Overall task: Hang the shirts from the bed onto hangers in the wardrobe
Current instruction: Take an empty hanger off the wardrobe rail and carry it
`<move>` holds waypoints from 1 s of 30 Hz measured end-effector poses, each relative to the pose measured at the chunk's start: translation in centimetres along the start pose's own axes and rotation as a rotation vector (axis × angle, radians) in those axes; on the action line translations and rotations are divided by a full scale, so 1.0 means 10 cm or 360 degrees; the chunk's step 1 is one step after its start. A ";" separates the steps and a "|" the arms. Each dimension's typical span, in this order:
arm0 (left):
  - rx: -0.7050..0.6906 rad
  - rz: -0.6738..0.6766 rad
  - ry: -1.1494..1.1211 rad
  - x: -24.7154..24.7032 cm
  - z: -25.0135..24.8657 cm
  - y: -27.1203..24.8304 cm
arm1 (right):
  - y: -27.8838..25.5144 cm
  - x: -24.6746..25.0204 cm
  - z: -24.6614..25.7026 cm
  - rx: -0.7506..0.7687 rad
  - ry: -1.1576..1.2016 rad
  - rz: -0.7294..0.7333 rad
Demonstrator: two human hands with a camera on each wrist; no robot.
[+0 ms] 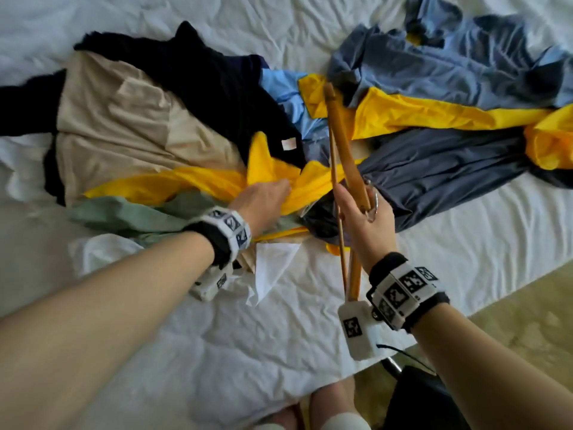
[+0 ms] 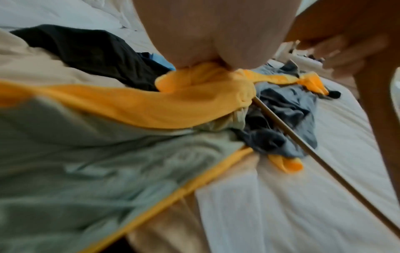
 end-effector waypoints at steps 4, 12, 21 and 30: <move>0.0189 0.0303 0.0188 -0.41 -0.01 -0.47 | -0.26 0.02 -0.03 -0.0049 -0.0136 0.0113; 0.0435 0.0865 0.0359 -0.79 0.12 -0.99 | -0.72 -0.01 -0.09 -0.0100 -0.0394 0.0390; 0.0153 -0.0078 0.0179 -0.75 -0.35 -0.46 | -0.97 0.03 -0.38 -0.0171 -0.0055 0.0328; 0.0342 -0.0238 -0.0250 -0.86 -0.43 0.04 | -0.86 0.20 -0.36 0.0112 -0.0310 -0.0029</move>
Point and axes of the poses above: each hand's wrist, its own y-axis towards the middle knuckle, its own x-axis out of the back of the hand, z = x × y, the point moved 1 cm from there along y, towards the middle knuckle, and after that the axes turned 8 degrees about z, right-handed, at the moved point
